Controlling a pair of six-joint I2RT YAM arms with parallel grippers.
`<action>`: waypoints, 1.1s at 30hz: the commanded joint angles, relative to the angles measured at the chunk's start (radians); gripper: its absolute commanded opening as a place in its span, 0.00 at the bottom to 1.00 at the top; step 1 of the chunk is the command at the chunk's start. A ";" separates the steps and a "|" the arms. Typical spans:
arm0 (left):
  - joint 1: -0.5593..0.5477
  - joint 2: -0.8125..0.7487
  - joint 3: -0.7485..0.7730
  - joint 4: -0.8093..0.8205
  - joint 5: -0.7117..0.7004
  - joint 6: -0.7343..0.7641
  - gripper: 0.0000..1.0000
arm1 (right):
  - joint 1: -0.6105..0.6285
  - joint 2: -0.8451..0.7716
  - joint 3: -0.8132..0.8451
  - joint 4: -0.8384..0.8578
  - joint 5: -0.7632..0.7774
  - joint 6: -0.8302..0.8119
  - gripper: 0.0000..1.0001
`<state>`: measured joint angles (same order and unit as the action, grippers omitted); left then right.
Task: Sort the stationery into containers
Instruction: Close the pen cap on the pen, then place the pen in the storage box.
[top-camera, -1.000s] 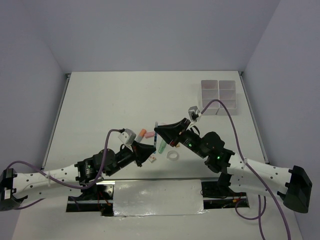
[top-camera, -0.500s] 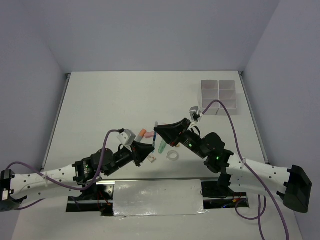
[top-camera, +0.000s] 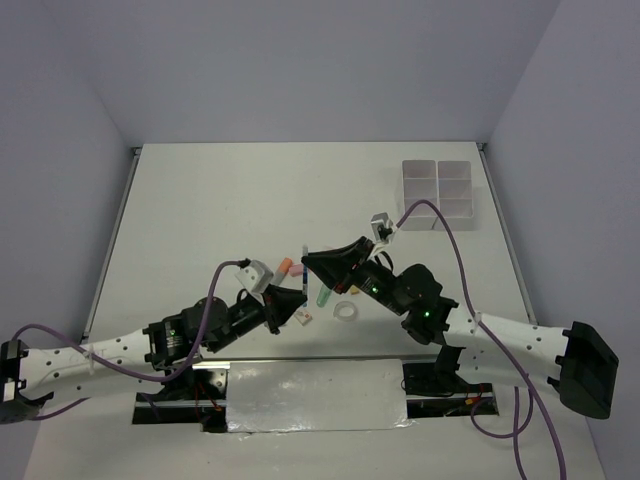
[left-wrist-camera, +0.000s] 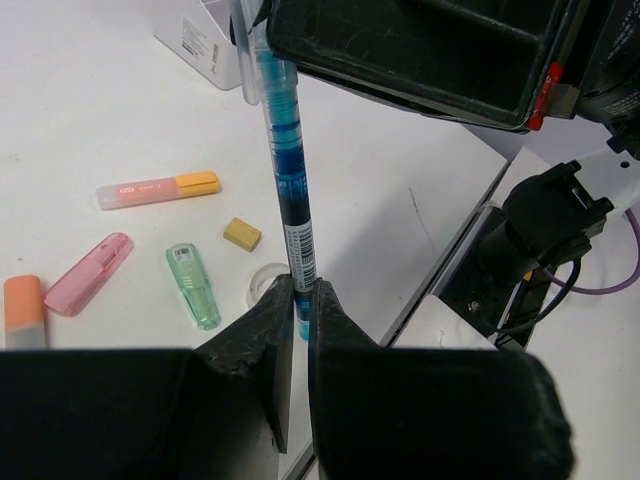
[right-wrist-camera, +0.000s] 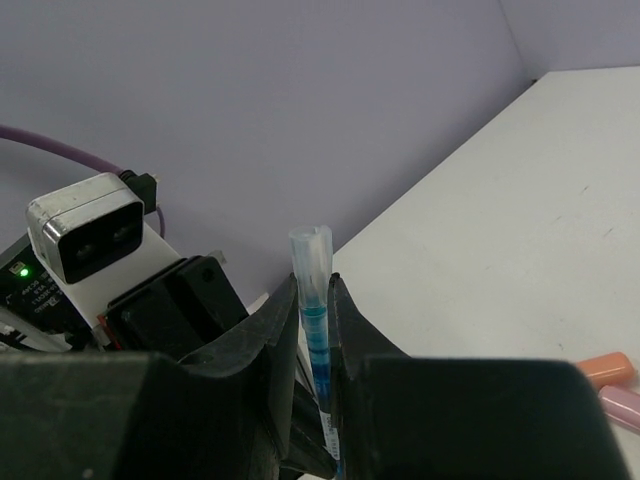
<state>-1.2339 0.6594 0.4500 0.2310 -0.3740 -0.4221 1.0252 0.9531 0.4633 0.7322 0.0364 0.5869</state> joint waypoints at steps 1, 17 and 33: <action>0.010 -0.049 0.125 0.283 -0.068 0.057 0.00 | 0.030 0.018 -0.061 -0.203 -0.144 0.004 0.00; 0.010 0.008 0.104 0.252 -0.065 0.020 0.00 | 0.029 -0.180 0.017 -0.327 -0.138 -0.061 0.74; 0.010 0.075 0.102 0.234 0.061 0.020 0.00 | 0.013 -0.199 0.199 -0.496 -0.038 -0.243 0.66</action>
<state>-1.2255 0.7364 0.5201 0.4042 -0.3649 -0.4171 1.0447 0.7296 0.5728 0.2863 -0.0418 0.4213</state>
